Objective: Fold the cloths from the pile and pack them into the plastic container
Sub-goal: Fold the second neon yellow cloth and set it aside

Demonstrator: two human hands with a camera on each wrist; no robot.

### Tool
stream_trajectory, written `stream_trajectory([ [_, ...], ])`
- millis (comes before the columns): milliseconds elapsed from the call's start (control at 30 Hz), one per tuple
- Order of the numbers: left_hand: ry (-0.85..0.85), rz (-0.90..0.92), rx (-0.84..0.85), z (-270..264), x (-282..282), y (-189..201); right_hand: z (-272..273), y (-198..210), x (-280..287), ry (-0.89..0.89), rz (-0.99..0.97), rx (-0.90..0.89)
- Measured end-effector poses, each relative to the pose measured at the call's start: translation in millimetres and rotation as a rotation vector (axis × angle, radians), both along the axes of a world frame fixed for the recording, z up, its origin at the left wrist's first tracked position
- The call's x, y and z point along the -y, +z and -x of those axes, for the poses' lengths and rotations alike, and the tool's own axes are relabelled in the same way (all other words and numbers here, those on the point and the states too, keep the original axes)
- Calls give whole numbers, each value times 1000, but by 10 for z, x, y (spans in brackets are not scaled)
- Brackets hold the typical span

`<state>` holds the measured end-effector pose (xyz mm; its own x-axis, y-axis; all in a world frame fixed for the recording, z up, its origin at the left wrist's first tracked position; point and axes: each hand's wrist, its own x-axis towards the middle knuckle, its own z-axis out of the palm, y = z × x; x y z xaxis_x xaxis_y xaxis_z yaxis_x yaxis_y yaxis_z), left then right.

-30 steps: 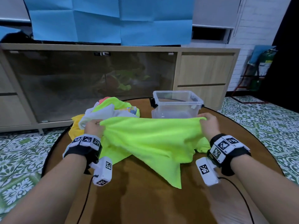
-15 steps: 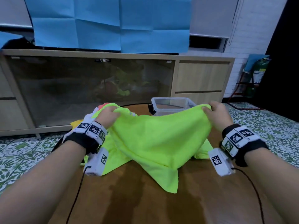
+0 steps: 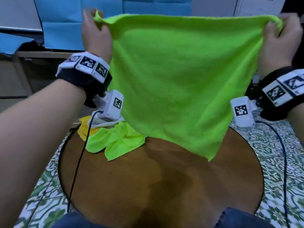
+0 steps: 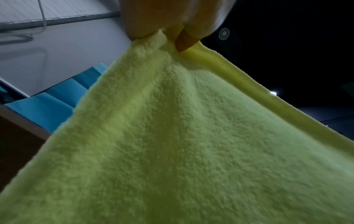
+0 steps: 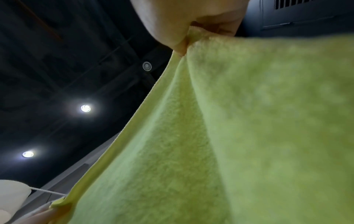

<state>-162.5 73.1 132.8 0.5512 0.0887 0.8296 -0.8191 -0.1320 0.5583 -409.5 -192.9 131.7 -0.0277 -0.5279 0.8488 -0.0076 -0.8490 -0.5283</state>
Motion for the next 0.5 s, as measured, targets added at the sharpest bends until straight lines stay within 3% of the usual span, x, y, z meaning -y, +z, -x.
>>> stream_trajectory([
  [133, 16, -18, 3, 19, -13, 143, -5, 93, 54, -5, -12, -30],
  [367, -13, -178, -280, -364, 221, -430, -424, -505, 361, -6, -165, -236],
  [500, -30, -184, -313, -529, 218, -396, -540, -461, 383, 19, -189, -204],
])
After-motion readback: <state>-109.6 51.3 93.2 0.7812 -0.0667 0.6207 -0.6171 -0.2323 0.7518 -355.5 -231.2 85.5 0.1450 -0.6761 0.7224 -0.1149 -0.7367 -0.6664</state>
